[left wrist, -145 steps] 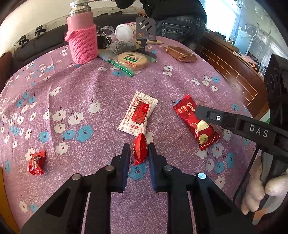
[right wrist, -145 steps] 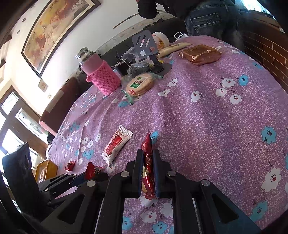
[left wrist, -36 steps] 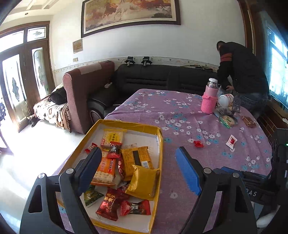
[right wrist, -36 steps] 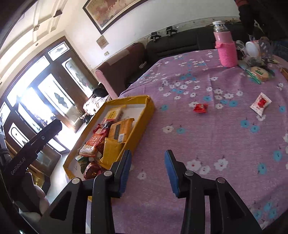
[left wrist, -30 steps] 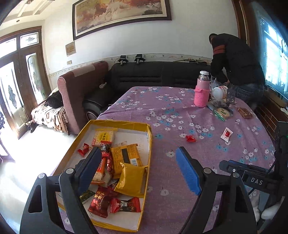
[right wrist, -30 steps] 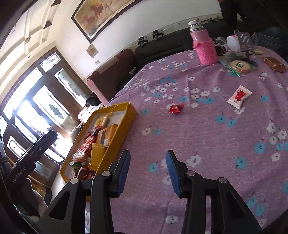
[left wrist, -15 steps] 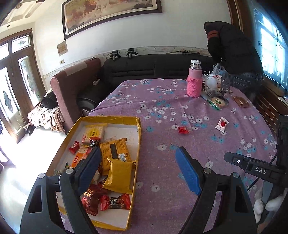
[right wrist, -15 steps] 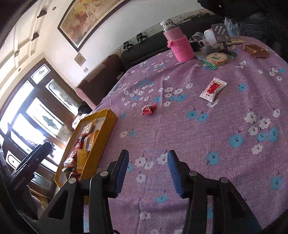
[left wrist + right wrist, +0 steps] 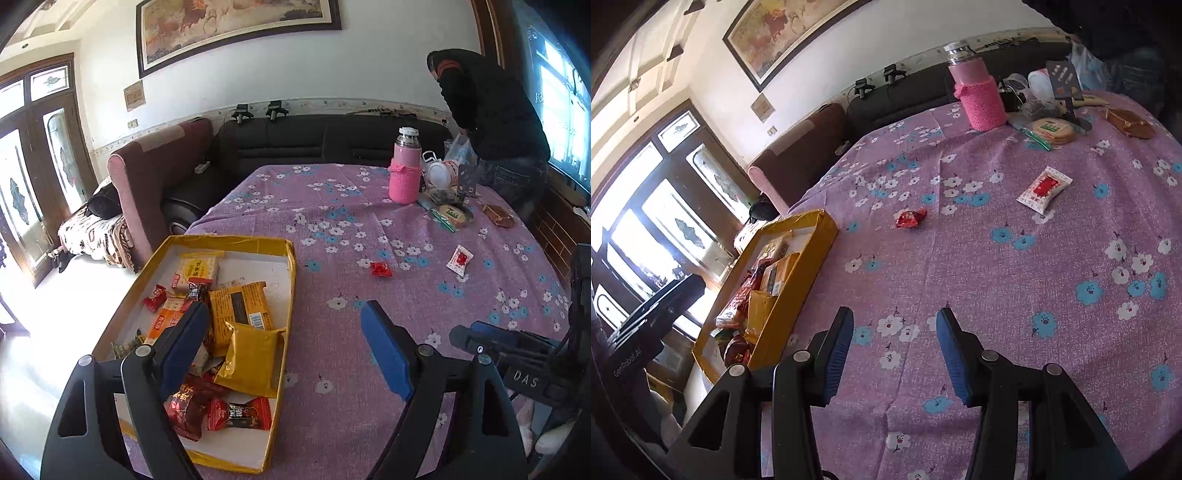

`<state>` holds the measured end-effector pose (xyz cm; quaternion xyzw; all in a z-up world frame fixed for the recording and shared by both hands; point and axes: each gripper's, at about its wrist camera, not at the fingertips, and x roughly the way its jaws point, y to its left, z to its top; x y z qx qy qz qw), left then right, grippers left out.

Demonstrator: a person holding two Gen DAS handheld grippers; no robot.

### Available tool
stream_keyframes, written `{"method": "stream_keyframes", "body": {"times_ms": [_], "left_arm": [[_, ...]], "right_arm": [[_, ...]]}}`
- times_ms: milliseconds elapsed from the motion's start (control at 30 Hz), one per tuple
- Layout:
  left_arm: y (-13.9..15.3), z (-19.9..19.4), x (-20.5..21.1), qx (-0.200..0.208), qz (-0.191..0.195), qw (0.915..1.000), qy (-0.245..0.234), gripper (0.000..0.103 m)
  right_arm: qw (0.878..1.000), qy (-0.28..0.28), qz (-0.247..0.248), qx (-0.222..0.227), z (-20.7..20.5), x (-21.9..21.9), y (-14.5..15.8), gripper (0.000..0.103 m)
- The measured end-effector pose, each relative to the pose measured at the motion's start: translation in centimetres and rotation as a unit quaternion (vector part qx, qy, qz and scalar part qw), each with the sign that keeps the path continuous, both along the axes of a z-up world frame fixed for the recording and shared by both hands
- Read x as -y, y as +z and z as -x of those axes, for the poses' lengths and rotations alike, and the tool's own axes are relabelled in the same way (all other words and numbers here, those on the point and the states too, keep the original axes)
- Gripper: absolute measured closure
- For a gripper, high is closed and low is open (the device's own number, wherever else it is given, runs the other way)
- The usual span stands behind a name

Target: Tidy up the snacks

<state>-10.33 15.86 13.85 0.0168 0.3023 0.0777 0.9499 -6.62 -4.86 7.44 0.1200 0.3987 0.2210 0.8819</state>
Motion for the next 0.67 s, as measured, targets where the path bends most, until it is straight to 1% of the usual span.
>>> {"method": "stream_keyframes", "body": {"times_ms": [67, 133, 167, 200, 233, 267, 367, 433, 533, 600, 667], "left_arm": [[1.0, 1.3, -0.6, 0.039, -0.013, 0.9986, 0.035, 0.018], [2.3, 3.1, -1.4, 0.079, -0.029, 0.9936, 0.075, 0.018], [2.7, 3.8, -1.9, 0.091, -0.035, 0.991, 0.092, 0.013], [3.0, 4.5, -2.5, 0.099, -0.037, 0.9888, 0.105, 0.006], [3.0, 5.1, -3.3, 0.104, -0.029, 0.988, 0.111, 0.002], [2.9, 5.5, -4.1, 0.107, -0.013, 0.9883, 0.108, 0.0], [2.2, 6.3, -6.7, 0.106, 0.054, 0.9873, 0.105, 0.0], [1.3, 6.7, -8.3, 0.107, 0.086, 0.9847, 0.107, 0.0], [0.2, 7.2, -9.7, 0.105, 0.113, 0.981, 0.118, 0.0], [-0.4, 6.9, -10.2, 0.084, 0.126, 0.9815, 0.117, 0.0], [-0.7, 6.7, -10.2, 0.07, 0.138, 0.9825, 0.105, 0.0]], "right_arm": [[0.999, 0.021, 0.023, 0.025, 1.0, -2.0, 0.8, 0.052], [0.996, 0.045, 0.046, 0.055, 2.2, -4.2, 1.5, 0.046], [0.994, 0.061, 0.058, 0.069, 2.9, -5.5, 1.9, 0.044], [0.992, 0.077, 0.068, 0.079, 3.4, -6.8, 2.1, 0.043], [0.989, 0.091, 0.074, 0.085, 3.9, -8.1, 2.2, 0.043], [0.988, 0.106, 0.074, 0.086, 4.3, -9.3, 2.3, 0.043], [0.984, 0.143, 0.072, 0.081, 5.3, -12.4, 2.0, 0.044], [0.98, 0.162, 0.08, 0.08, 6.0, -14.3, 1.7, 0.044], [0.975, 0.184, 0.094, 0.079, 7.2, -16.6, 1.1, 0.044], [0.973, 0.189, 0.102, 0.079, 7.6, -17.3, 0.8, 0.044], [0.975, 0.181, 0.107, 0.079, 7.6, -17.3, 0.8, 0.044]]}}
